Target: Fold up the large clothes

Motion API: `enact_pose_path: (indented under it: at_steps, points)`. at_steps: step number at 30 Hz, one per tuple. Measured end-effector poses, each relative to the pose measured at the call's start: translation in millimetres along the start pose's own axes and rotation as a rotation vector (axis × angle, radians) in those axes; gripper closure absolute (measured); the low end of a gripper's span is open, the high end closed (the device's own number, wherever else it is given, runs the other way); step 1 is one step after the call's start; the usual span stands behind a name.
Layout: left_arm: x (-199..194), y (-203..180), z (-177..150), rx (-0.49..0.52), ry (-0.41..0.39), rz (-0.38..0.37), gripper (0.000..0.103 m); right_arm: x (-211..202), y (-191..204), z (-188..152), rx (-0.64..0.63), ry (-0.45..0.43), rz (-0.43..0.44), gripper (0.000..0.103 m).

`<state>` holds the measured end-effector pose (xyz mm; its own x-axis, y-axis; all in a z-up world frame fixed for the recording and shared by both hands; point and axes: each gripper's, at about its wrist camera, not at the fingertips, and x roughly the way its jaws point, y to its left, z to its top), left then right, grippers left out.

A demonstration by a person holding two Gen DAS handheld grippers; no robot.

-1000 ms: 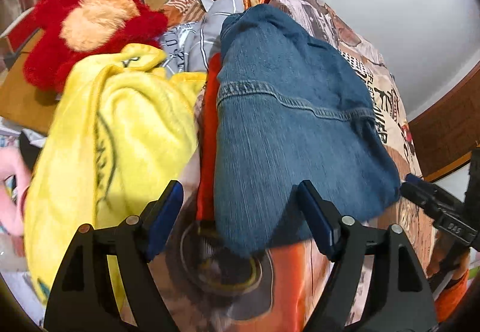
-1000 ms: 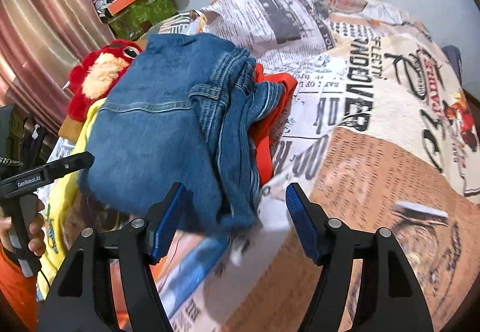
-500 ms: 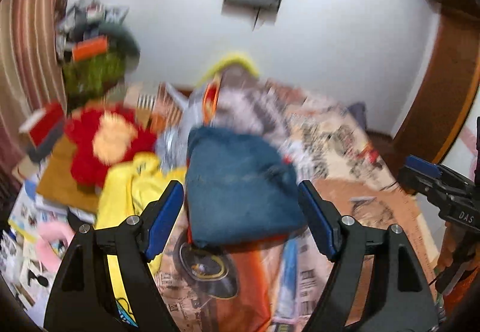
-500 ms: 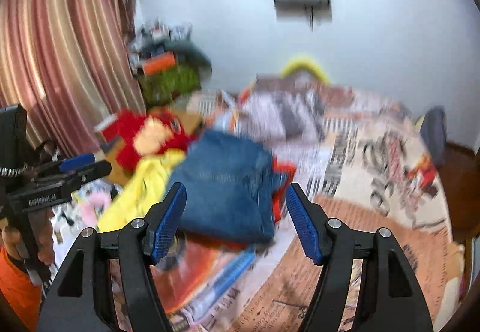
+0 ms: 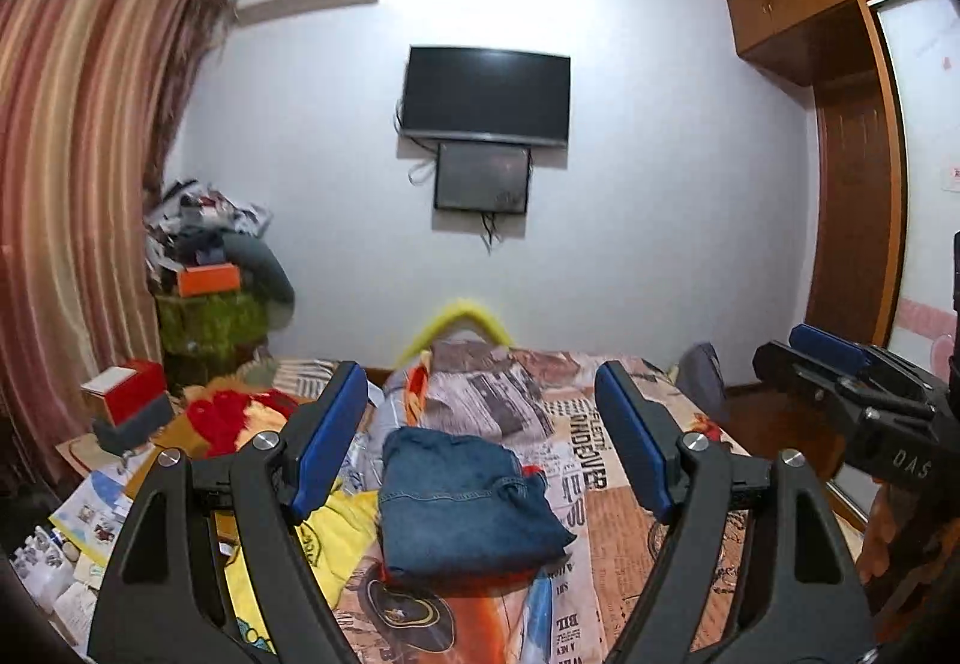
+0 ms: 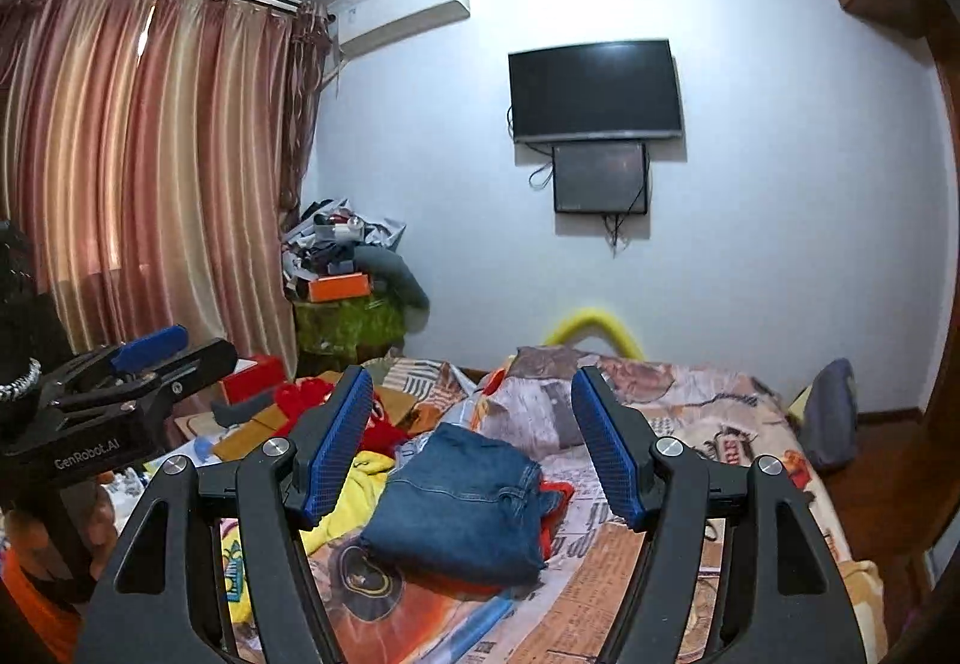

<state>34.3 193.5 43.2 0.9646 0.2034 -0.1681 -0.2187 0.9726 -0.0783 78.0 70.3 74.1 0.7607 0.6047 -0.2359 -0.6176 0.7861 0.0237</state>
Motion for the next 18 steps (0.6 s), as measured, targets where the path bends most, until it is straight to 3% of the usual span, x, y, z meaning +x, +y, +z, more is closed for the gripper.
enact_pose_path:
  at_steps: [4, 5, 8, 12, 14, 18]
  points:
    - [-13, -3, -9, 0.002, -0.022, 0.032, 0.025, -6, 7, -7, -0.012, -0.033, -0.025, 0.036]
    - [-14, -2, -12, -0.006, -0.021, 0.028, 0.024, -5, 8, -8, -0.009, -0.032, -0.025, 0.029]
    - [-15, -3, -17, -0.007, -0.004, 0.037, 0.021, -3, 9, -10, -0.003, -0.013, -0.024, 0.022]
    - [-20, -9, -22, 0.015, -0.005, 0.07, 0.009, -3, 10, -12, 0.003, -0.002, -0.053, 0.012]
    - [-21, -9, -24, 0.007, -0.007, 0.063, 0.002, -4, 9, -13, 0.02, 0.001, -0.064, 0.0]
    - [-25, -9, -26, 0.002, 0.001, 0.067, 0.001, -10, 7, -17, 0.039, -0.007, -0.099, 0.0]
